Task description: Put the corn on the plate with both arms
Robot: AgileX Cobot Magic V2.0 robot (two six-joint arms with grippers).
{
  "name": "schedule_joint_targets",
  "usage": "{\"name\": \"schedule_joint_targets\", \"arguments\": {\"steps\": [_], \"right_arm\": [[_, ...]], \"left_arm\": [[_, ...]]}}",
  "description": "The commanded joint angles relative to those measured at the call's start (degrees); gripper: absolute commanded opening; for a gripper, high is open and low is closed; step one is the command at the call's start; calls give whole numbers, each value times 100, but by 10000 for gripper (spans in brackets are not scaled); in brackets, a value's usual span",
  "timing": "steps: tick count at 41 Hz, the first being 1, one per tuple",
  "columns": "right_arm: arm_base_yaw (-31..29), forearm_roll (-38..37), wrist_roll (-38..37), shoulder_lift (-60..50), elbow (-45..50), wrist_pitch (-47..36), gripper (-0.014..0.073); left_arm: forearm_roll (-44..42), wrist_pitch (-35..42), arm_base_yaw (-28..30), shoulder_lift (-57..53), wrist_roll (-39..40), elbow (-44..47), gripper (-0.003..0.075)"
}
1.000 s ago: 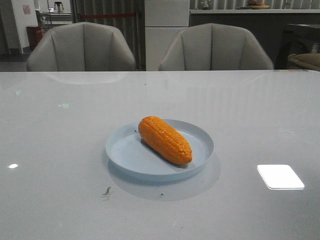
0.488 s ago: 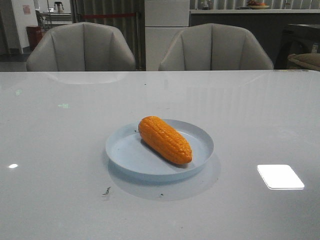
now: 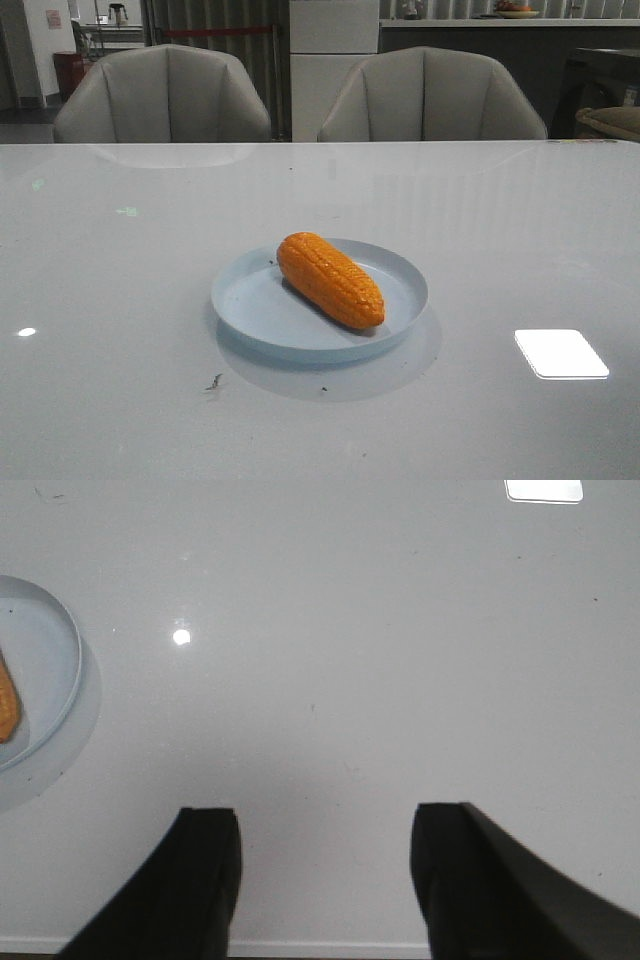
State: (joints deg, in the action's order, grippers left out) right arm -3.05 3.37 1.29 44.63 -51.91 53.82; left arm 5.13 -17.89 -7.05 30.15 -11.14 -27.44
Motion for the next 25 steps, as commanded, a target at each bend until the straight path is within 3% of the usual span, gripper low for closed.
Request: {"name": "schedule_joint_targets", "arguments": {"steps": [1, 9, 19, 25], "right_arm": [[-33, -12, 42, -31, -142, -360, 479], [-33, -12, 42, -31, -142, -353, 479], [-33, -12, 42, -31, -142, -353, 479], [-33, -12, 42, -31, -142, -319, 479]], "left_arm": [[15, 1470, 28, -572, -8, 346, 90], [-513, 2657, 28, -1805, 868, 1599, 90], [-379, 2651, 28, -3126, 910, 2818, 90], [-289, 2083, 54, -3032, 910, 2799, 90]]}}
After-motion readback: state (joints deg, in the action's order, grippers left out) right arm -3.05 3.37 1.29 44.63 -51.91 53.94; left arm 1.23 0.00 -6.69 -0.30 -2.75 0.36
